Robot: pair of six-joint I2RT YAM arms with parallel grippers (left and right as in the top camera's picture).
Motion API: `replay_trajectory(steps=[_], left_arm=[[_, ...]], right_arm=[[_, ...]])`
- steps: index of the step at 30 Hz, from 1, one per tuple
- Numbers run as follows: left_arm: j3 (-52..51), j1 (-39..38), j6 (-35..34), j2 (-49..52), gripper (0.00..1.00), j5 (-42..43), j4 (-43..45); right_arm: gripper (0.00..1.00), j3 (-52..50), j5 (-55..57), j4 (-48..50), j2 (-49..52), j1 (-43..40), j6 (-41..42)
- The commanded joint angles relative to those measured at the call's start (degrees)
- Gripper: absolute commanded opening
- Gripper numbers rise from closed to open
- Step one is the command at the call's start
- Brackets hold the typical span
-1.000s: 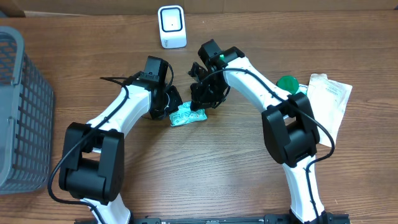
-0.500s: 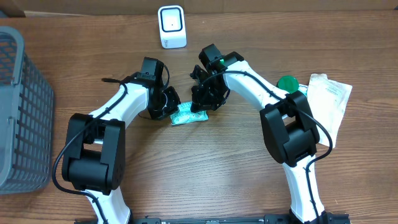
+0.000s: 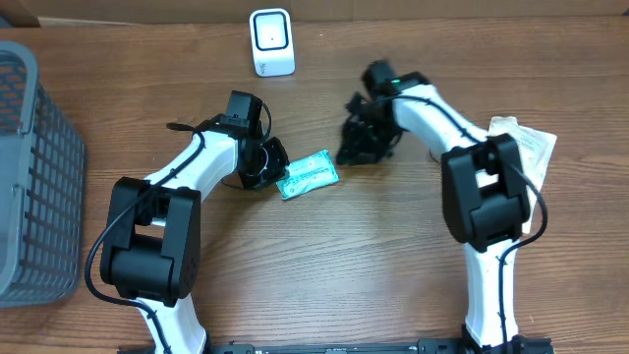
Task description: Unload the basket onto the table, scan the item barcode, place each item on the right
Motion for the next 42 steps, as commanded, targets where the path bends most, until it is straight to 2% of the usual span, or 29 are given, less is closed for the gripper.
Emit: replay_trajectory(steps=[1, 8, 14, 21, 24, 30, 36, 42], left_arm=[[-1.0, 0.6, 0.5, 2.9, 0.04, -4.6, -0.8], [-0.8, 0.7, 0.6, 2.7, 0.04, -4.6, -0.9], [2.8, 0.7, 7.4, -1.5, 0.04, -4.9, -3.6], [9.4, 0.9, 14.3, -9.6, 0.23, -5.2, -9.2], [12.8, 1.6, 15.3, -12.2, 0.27, -6.5, -13.1], [17.0, 4.8, 17.2, -14.4, 0.22, -8.1, -19.2], [16.5, 6.0, 17.2, -13.5, 0.20, -8.4, -21.1], [14.9, 5.5, 16.5, -12.3, 0.19, -9.5, -21.1]], right_arm=[[0.34, -0.6, 2.9, -0.3, 0.4, -1.4, -2.3], [0.40, -0.6, -3.0, -1.1, 0.4, -3.2, -7.9], [0.43, -0.5, -4.4, -2.5, 0.4, -4.0, -10.0], [0.45, -0.5, -4.9, -2.7, 0.4, -4.0, -10.2], [0.45, -0.5, -5.3, -2.7, 0.4, -4.0, -10.2], [0.47, -0.6, -8.5, -1.6, 0.4, -3.5, -10.1], [0.50, -0.6, -10.1, 0.9, 0.4, -0.7, -9.4], [0.53, -2.0, -8.4, 6.1, 0.5, 3.1, -4.2]])
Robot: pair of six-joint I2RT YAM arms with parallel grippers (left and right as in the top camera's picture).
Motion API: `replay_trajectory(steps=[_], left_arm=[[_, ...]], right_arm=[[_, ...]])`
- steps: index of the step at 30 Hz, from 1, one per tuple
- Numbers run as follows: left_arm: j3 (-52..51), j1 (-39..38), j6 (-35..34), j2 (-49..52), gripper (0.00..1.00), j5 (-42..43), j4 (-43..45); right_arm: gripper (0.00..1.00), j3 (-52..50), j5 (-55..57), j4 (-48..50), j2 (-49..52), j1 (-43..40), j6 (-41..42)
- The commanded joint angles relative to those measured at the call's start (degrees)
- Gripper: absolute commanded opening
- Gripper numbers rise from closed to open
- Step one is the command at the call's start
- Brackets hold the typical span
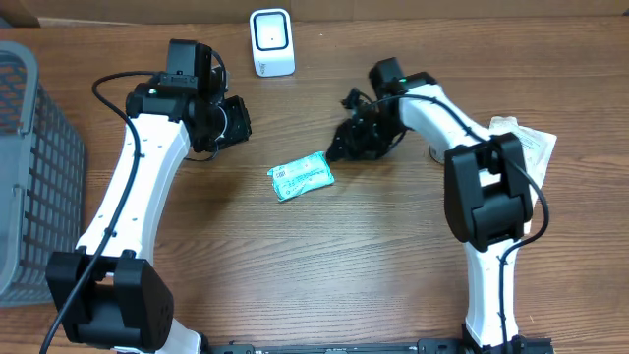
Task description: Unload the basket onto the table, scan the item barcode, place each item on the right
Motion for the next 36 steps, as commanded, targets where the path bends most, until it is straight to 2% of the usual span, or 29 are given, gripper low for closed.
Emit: replay_trajectory(steps=[1, 15, 24, 29, 36], left_arm=[[-1.7, -0.5, 0.2, 1.8, 0.18, -1.2, 0.1], [-11.2, -5.9, -4.1, 10.0, 0.04, 1.8, 11.8], [-11.3, -8.4, -6.8, 17.4, 0.04, 2.0, 12.9], [-11.3, -8.3, -8.0, 18.9, 0.04, 2.0, 13.0], [-11.3, -8.3, -8.0, 18.9, 0.04, 1.9, 13.2]], right_arm=[[0.53, -1.9, 1.1, 2.1, 0.5, 2.2, 4.0], [0.51, -6.7, 1.6, 8.9, 0.5, 4.5, 8.0], [0.46, -6.7, 1.6, 9.0, 0.5, 4.5, 8.0], [0.31, -6.7, 1.6, 8.6, 0.5, 4.7, 8.0], [0.32, -7.8, 1.6, 8.5, 0.5, 6.1, 8.0]])
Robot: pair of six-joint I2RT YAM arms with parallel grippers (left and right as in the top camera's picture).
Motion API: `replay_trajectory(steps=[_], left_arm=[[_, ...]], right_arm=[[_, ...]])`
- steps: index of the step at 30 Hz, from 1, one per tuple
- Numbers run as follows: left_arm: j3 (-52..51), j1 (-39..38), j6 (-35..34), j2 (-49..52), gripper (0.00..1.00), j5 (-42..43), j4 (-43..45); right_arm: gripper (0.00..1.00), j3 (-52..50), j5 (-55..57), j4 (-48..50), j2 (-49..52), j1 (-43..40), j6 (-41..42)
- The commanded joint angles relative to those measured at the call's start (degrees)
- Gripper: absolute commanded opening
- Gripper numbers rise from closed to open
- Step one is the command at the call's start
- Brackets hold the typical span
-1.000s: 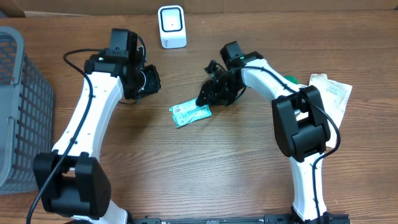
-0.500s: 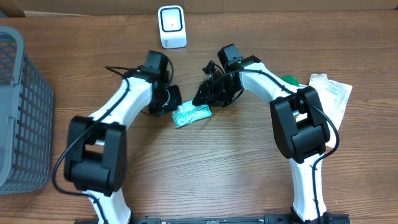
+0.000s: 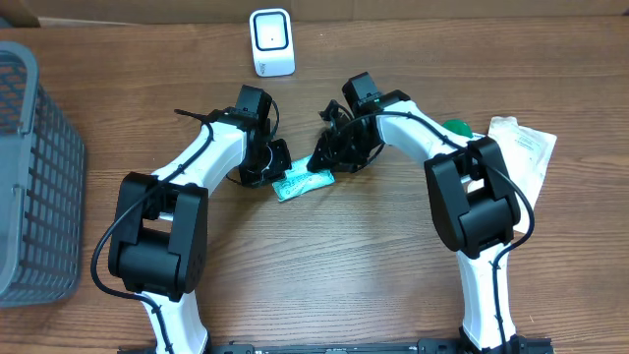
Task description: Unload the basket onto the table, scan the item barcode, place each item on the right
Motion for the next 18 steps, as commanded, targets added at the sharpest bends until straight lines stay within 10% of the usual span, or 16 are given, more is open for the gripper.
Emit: replay_trajectory(steps=[1, 18], left_arm=[[-0.6, -0.1, -1.2, 3.2, 0.04, -0.7, 0.2], [1.3, 0.2, -1.1, 2.4, 0.04, -2.2, -1.2]], right_arm=[[0.32, -3.0, 3.1, 0.3, 1.1, 1.7, 0.1], [0.04, -5.7, 0.9, 2.4, 1.1, 1.8, 1.2]])
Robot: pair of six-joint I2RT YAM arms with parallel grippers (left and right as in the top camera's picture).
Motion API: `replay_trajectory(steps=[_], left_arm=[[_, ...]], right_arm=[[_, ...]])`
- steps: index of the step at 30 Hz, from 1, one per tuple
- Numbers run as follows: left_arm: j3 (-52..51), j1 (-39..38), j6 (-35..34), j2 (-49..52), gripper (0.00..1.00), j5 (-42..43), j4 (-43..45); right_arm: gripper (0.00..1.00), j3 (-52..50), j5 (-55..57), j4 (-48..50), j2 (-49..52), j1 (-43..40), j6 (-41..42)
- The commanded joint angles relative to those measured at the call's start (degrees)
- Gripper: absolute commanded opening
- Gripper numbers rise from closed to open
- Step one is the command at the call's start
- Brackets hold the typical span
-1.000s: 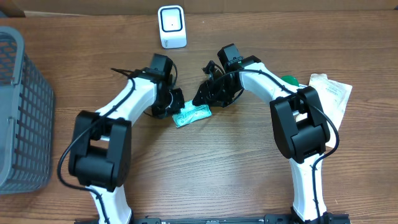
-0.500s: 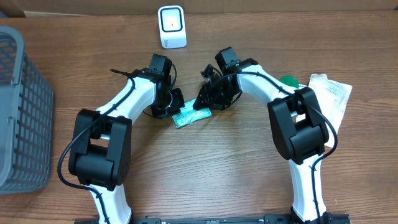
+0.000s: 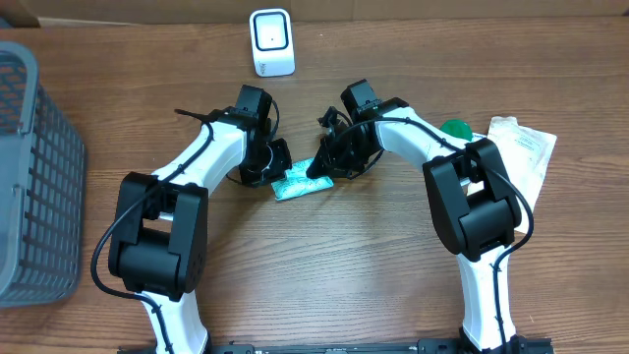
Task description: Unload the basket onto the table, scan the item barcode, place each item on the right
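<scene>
A teal packet with a white label (image 3: 298, 186) lies flat on the wooden table at the centre. My left gripper (image 3: 272, 169) is low at the packet's left end, touching or nearly touching it. My right gripper (image 3: 327, 163) sits over the packet's right end and hides that part. From overhead the fingers of both grippers are dark and foreshortened, so I cannot make out whether either is open or shut. The white barcode scanner (image 3: 271, 42) stands upright at the far edge, behind the two grippers.
A grey mesh basket (image 3: 29, 167) fills the left side of the table. A green round object (image 3: 455, 128) and a white plastic bag (image 3: 526, 143) lie at the right, behind the right arm.
My right gripper has shifted slightly left and now covers more of the packet's right end. The packet sits a touch further left. The left arm has not moved.
At first my left gripper was at the packet's left end and the right one just beyond its right end. Then the left arm was up at the far left and the packet lay alone. After that both grippers were at the packet's ends, where they remain.
</scene>
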Motion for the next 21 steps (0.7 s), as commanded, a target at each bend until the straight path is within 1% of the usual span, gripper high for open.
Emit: replay_trajectory(steps=[1, 6, 11, 14, 15, 16, 19, 21], left_arm=[[1.7, 0.4, -0.5, 2.0, 0.04, -2.5, -1.7], [9.3, 3.5, 3.5, -1.6, 0.04, -2.5, -9.8], [18.7, 9.0, 9.4, -6.5, 0.04, -2.5, -19.3], [24.3, 12.6, 15.0, -9.1, 0.05, -2.5, -24.7], [25.8, 13.7, 17.8, -9.8, 0.10, -2.5, -26.1], [27.5, 15.1, 21.6, -10.6, 0.10, -2.5, -27.7], [30.5, 19.1, 29.6, -12.2, 0.13, -2.5, -30.8], [31.2, 21.8, 32.2, -13.0, 0.14, -2.5, -31.5]], right_arm=[[0.04, -2.0, 3.6, -0.3, 2.0, 1.2, -0.8], [0.04, -0.9, 3.5, -2.8, -0.3, -0.5, -2.9], [0.04, -0.8, 2.1, -6.1, -8.1, -4.0, -6.5], [0.04, -0.8, 2.1, -8.9, -13.7, -6.1, -7.6], [0.04, -0.8, 2.0, -9.8, -15.5, -6.6, -8.2], [0.04, -0.8, 2.1, -10.6, -17.0, -7.1, -8.5], [0.04, -0.8, 2.0, -13.0, -20.9, -7.9, -9.1], [0.04, -0.8, 2.0, -14.2, -22.7, -7.9, -9.5]])
